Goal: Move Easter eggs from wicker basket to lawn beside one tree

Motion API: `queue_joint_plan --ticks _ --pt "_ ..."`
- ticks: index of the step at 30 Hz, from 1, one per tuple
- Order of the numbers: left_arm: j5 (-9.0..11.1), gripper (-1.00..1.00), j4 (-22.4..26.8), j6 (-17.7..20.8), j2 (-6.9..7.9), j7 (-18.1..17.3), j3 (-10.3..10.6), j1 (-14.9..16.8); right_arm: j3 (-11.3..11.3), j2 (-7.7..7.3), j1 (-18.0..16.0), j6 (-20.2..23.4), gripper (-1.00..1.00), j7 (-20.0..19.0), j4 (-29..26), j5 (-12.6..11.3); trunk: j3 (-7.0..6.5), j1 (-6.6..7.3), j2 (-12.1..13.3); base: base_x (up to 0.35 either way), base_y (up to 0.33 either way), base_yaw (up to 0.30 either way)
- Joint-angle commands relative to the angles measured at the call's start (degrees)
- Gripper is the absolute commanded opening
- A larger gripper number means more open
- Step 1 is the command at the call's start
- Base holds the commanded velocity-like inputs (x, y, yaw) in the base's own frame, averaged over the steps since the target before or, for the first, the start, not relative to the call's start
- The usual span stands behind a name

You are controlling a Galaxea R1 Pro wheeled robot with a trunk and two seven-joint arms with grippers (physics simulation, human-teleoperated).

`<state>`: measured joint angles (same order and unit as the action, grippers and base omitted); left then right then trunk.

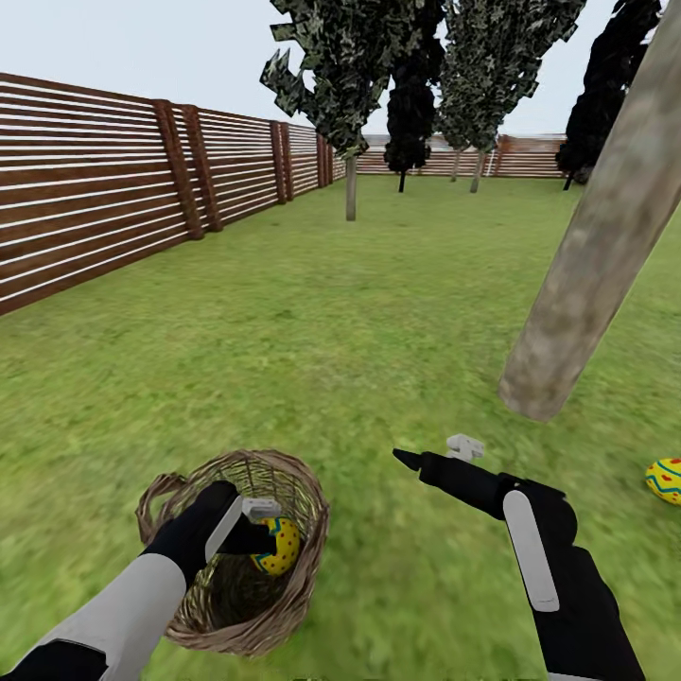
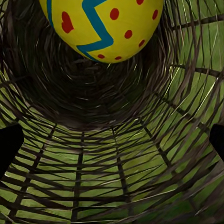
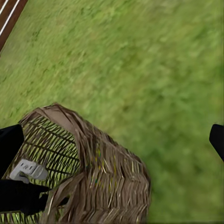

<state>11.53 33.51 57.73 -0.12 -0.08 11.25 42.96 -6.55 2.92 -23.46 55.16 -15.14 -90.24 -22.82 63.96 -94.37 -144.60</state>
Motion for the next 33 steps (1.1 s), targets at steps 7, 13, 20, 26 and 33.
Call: queue_joint_plan --ticks 7,13,20,26,33 --pt "0.1 1.00 0.1 0.2 0.03 0.0 0.1 0.0 -0.1 0.06 0.0 0.3 1.00 -0.6 0.0 0.4 1.60 -0.16 -0.1 0.000 0.000 -0.002" --pt "0.2 1.00 0.0 -0.2 0.03 -0.1 0.1 0.0 -0.1 0.06 0.0 0.3 1.00 -0.6 0.0 0.4 2.93 -0.32 -0.2 0.000 0.000 0.000" --pt "0.2 1.00 0.0 -1.0 0.03 -0.1 0.1 0.0 -0.1 0.06 0.0 0.3 1.00 -0.6 0.0 0.5 3.60 -0.40 -0.2 0.000 0.000 0.000" --pt "0.2 1.00 0.0 -1.0 0.03 -0.1 0.1 0.0 -0.1 0.06 -0.1 0.3 1.00 -0.6 0.0 0.5 3.60 -0.40 -0.2 0.006 0.004 0.000" --pt "0.1 1.00 0.0 -1.0 0.05 0.0 0.1 0.0 -0.1 0.06 -0.1 0.3 1.00 -0.6 0.0 0.5 3.60 -0.40 -0.2 0.098 0.051 0.000"
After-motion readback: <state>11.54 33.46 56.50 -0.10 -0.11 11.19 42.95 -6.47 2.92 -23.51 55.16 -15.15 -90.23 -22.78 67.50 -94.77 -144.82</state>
